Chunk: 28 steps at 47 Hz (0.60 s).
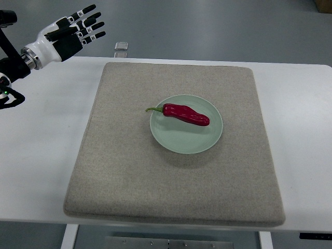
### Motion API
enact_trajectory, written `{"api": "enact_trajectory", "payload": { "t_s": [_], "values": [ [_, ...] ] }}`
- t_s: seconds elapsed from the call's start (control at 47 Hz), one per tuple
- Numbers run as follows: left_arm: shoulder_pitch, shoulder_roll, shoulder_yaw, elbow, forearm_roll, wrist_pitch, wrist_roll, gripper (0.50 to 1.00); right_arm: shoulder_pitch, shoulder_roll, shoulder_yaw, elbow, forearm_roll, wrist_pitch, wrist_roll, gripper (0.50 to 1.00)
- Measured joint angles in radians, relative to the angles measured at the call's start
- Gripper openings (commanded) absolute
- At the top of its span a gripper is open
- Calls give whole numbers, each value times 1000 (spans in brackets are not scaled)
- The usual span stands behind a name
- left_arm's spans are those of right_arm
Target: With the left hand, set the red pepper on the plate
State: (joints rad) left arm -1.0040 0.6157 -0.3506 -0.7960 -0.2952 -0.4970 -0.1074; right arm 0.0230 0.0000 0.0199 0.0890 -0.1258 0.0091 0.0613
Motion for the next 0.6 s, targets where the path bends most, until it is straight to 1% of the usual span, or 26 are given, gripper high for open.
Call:
{"api": "enact_trajectory", "payload": {
  "t_s": [0.149, 0.596],
  "values": [
    [23, -5, -26, -1, -1, 0, 21, 996, 0, 0, 0, 0, 0, 0, 0, 928],
    [51, -14, -31, 2, -1, 7, 20, 996, -6, 0, 0, 2, -4, 7, 0, 928]
  ]
}}
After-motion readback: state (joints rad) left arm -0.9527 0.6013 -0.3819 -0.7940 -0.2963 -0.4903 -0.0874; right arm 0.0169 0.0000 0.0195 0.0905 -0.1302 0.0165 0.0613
